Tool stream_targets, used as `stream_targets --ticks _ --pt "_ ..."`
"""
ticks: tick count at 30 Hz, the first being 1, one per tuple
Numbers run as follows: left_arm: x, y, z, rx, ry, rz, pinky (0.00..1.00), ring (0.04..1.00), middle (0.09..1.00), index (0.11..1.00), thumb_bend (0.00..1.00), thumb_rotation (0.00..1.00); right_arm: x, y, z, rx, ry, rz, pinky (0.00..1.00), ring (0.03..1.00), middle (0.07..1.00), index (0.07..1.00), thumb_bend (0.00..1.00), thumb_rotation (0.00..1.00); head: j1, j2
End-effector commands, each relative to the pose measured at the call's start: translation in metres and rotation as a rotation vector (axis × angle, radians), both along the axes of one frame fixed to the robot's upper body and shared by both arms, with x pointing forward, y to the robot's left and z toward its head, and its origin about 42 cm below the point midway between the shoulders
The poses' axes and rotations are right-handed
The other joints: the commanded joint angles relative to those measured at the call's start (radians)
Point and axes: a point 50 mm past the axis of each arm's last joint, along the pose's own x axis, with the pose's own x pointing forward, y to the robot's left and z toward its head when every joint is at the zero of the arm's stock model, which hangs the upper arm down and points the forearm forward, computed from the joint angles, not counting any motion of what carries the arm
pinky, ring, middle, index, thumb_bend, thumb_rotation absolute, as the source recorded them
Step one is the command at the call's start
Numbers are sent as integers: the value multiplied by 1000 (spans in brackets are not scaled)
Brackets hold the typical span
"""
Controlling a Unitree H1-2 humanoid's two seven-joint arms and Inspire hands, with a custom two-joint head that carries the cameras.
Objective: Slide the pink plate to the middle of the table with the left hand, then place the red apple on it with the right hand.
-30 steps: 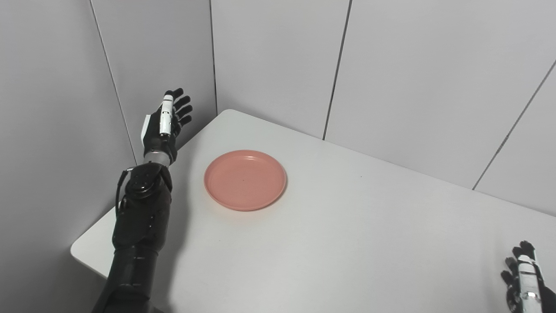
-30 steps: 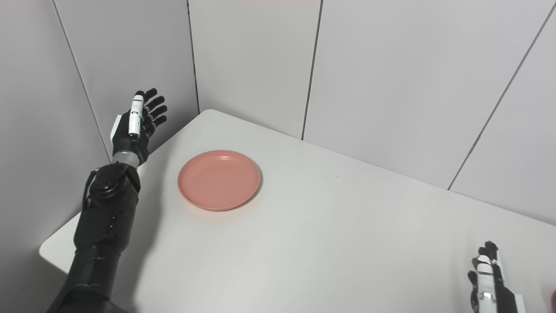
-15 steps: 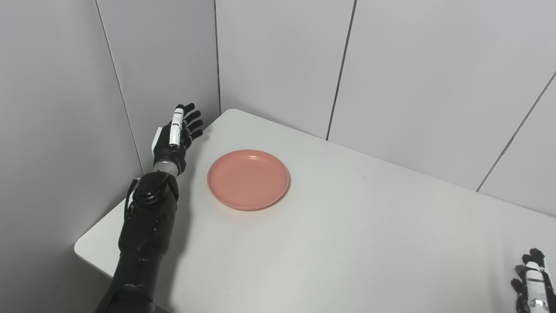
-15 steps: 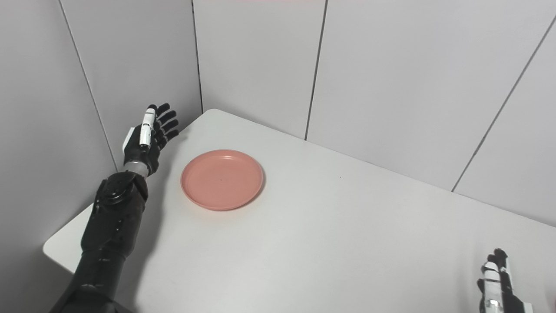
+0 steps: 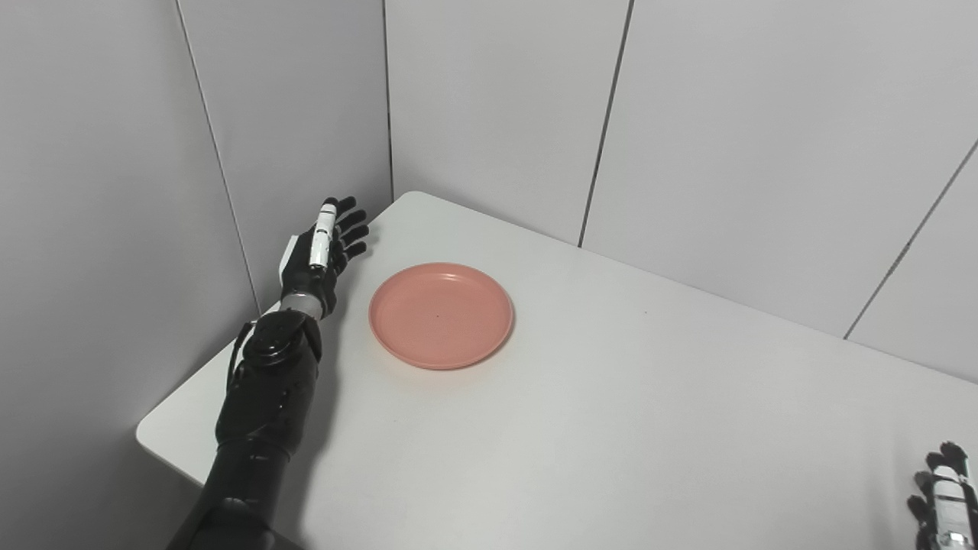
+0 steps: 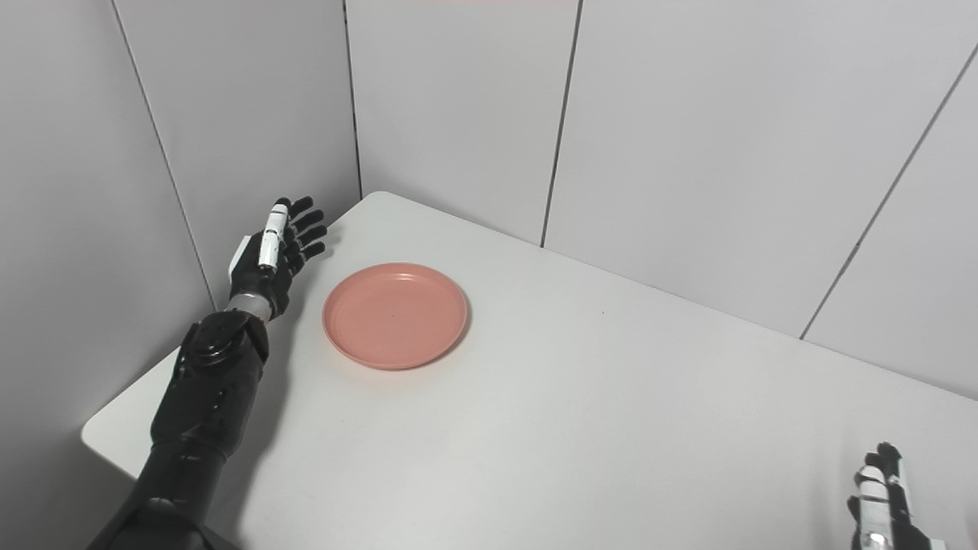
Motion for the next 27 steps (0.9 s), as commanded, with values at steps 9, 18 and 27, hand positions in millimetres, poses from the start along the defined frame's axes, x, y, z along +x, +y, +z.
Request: stream_targets --ticks 9,18,27 --pt "11 7 17 56 -51 3 838 849 849 824 325 1000 4 0 21 11 -82 4 1000 996 995 1000 49 1000 3 4" --pt "13 6 9 42 -22 -5 847 855 847 819 333 1000 4 0 21 13 -86 4 1000 991 991 1000 58 1000 3 5" --pt "16 2 -2 46 -22 -22 813 835 834 812 341 1000 4 1 22 12 -81 3 1000 988 989 994 51 1000 1 8"
